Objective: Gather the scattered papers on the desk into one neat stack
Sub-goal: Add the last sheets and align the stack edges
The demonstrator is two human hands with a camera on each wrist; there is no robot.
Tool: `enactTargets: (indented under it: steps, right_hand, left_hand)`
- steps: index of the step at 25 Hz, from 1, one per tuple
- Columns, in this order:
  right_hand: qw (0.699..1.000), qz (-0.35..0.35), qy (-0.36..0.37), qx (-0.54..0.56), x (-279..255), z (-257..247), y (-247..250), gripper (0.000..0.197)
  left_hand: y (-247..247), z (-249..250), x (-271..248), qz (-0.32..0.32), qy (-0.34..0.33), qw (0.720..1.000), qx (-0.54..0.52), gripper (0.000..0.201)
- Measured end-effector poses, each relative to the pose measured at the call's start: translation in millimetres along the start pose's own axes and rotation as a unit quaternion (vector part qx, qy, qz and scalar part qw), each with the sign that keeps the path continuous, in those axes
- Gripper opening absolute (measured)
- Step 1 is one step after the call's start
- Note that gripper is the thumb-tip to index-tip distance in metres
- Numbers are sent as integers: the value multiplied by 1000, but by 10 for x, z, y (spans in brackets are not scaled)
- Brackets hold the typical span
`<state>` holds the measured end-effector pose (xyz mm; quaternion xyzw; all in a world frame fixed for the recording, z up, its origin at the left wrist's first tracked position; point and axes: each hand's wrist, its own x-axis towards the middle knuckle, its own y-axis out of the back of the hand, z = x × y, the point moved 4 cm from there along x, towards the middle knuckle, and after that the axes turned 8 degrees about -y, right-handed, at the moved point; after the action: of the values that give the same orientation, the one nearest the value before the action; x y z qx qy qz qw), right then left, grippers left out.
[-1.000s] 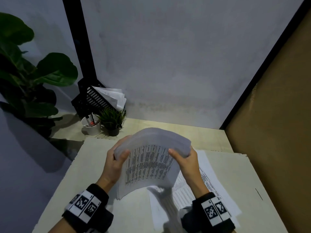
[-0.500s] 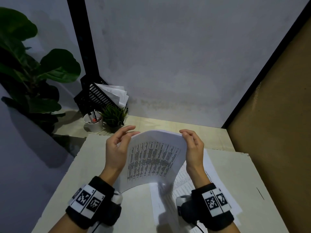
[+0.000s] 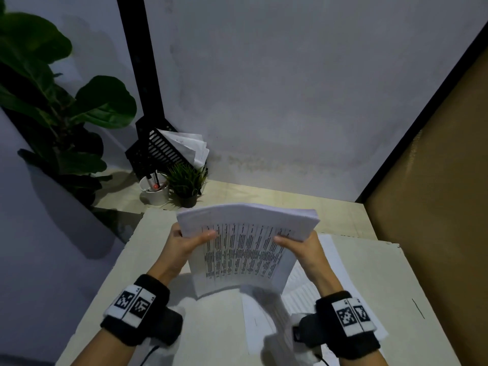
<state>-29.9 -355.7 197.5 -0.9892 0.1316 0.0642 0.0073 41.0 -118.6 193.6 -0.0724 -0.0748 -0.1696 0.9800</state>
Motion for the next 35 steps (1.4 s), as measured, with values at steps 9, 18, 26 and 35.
enactTargets:
  steps: [9, 18, 26, 35]
  right_hand:
    - [998, 10, -57, -37, 23, 163, 29, 25]
    - [999, 43, 2, 6, -181, 193, -96, 22]
    - [998, 45, -50, -8, -181, 399, -137, 21]
    - [987, 80, -129, 57, 234, 377, 193, 21]
  left_hand:
    - [-18, -214, -25, -19, 88, 996, 25, 90]
    - [-50, -26, -195, -4, 17, 999, 35, 52]
    - [-14, -363, -228, 16, 55, 998, 37, 48]
    - [97, -765, -163, -93, 94, 978, 164, 30]
